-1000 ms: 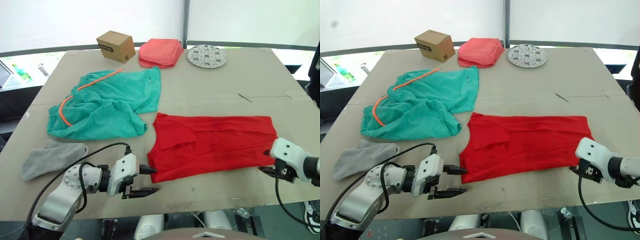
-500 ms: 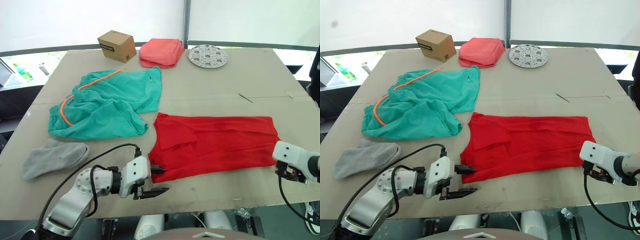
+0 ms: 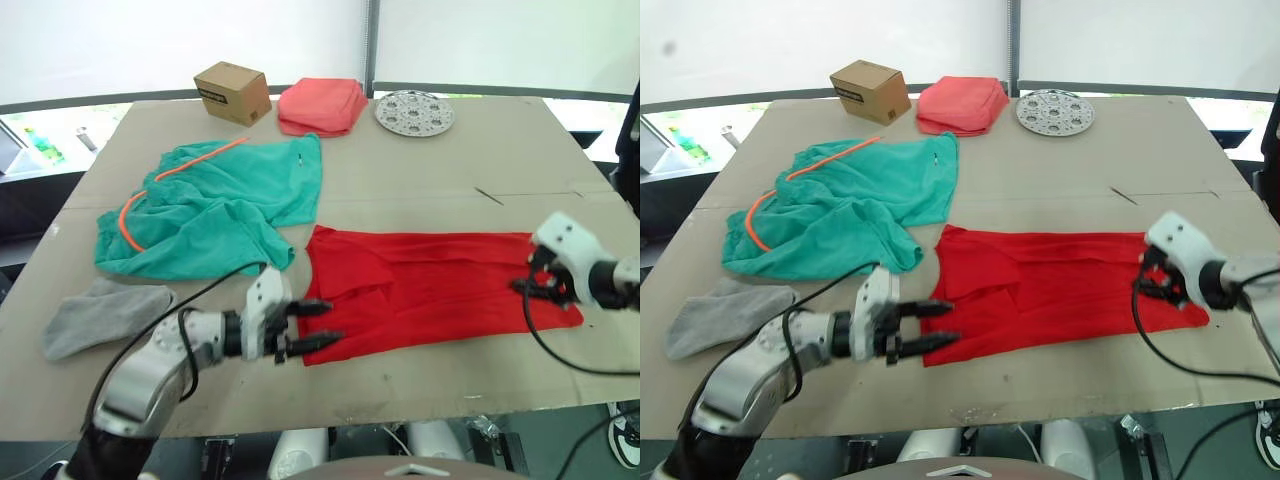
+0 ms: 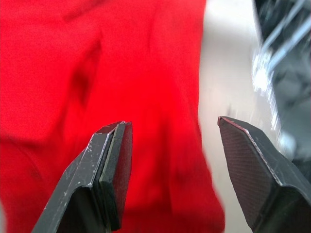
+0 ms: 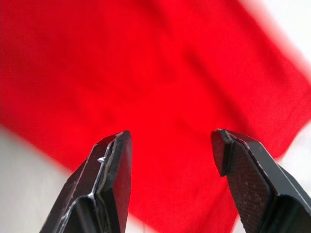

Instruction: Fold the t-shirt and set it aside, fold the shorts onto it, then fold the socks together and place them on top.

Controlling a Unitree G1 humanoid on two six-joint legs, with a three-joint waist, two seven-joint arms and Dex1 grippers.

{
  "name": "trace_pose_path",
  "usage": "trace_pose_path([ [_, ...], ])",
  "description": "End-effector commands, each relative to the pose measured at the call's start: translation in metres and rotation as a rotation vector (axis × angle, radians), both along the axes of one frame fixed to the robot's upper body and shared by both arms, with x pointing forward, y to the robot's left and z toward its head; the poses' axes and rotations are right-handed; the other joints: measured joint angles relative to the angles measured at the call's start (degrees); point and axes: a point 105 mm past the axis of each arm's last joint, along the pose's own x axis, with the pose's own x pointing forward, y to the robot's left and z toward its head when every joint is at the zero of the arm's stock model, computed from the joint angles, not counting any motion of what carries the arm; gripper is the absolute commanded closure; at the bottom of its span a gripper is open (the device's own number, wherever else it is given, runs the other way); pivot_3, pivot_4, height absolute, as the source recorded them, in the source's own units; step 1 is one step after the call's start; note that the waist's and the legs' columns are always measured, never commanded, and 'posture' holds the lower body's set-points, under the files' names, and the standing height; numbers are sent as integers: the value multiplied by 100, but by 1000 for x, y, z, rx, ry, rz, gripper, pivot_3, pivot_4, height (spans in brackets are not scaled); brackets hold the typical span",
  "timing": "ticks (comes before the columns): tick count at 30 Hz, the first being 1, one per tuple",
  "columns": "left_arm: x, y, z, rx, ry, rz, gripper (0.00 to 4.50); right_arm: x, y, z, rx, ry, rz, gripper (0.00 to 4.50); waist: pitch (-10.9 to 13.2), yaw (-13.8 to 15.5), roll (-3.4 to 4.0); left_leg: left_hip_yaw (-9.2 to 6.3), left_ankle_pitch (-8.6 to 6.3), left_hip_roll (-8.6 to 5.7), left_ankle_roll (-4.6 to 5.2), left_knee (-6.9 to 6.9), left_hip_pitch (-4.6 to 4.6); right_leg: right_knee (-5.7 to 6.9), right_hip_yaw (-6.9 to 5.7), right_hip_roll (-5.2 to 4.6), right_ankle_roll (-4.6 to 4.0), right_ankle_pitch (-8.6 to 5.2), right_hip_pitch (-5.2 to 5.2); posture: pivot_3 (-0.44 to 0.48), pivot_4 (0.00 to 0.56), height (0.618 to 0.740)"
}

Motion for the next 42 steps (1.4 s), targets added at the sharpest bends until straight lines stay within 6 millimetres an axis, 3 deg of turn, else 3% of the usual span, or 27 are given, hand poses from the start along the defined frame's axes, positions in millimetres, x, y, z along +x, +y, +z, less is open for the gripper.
trace_pose_path([
  [1,55,8,10,34,-39,221,1408,34,-14,18,-58,-103,-97,1713,2,16,-13,-11,1,-8,1,8,-3,2,-2,5,5,4,1,0,150,740],
  [3,76,4,7,69,-45,294,1408,48,-22,11,-82,-99,-135,1713,-22,11,-52,-17,0,-14,0,11,-5,4,-1,8,17,12,5,0,150,740],
  [7,115,0,4,146,-109,395,1408,76,-33,-5,-49,-74,-244,1713,-18,-10,-53,0,1,-26,-2,7,-15,5,18,7,25,18,0,0,150,740],
  [14,144,-6,8,237,-194,336,1408,90,-49,-13,-99,-50,-260,1713,-10,-14,-35,0,3,-25,-5,-15,-8,14,12,13,25,18,-10,0,150,740],
  [19,155,-5,9,293,-184,236,1408,92,-56,-10,-184,9,-196,1713,-8,-48,-31,5,2,-31,-2,-6,-6,18,17,13,25,19,-8,0,150,740],
  [25,161,3,2,355,-141,178,1408,87,-61,-35,-213,137,-200,1713,-8,-101,-31,-1,2,-30,-3,-7,-10,21,10,14,27,20,-7,0,150,740],
  [30,154,11,-28,447,-43,122,1408,86,-72,-53,-212,187,-281,1713,-21,-148,-39,-3,1,-29,-2,-5,1,24,11,14,28,20,2,0,150,740],
  [32,153,12,-36,483,-36,104,1408,89,-74,-55,-209,180,-308,2223,-37,-154,-55,-4,1,-29,-2,-1,6,24,11,14,29,21,7,0,150,740],
  [33,152,13,-40,497,-25,95,1673,90,-72,-57,-214,189,-301,2457,-45,-157,-60,-3,1,-28,-2,0,7,25,13,14,29,21,8,0,150,740],
  [35,148,14,-45,513,-12,69,2255,91,-69,-59,-224,192,-294,3356,-66,-155,-63,-2,1,-25,-1,5,8,27,16,13,32,23,8,0,150,740],
  [36,144,12,-47,499,14,43,2757,93,-67,-58,-234,184,-291,3905,-72,-155,-63,-3,0,-25,-1,7,7,28,17,13,33,23,9,0,150,740],
  [38,135,9,-49,467,52,8,3454,97,-65,-56,-245,156,-296,4500,-85,-159,-63,-3,0,-23,-1,9,7,31,18,12,33,24,9,0,150,740],
  [40,127,8,-48,430,86,-3,4196,102,-64,-52,-267,123,-295,4500,-98,-172,-56,-2,0,-20,-1,9,8,33,21,12,33,24,8,0,150,740],
  [42,116,10,-47,393,125,1,4432,107,-62,-47,-296,86,-283,4500,-100,-177,-51,-2,0,-17,-1,9,7,33,24,12,33,24,7,0,150,740],
])
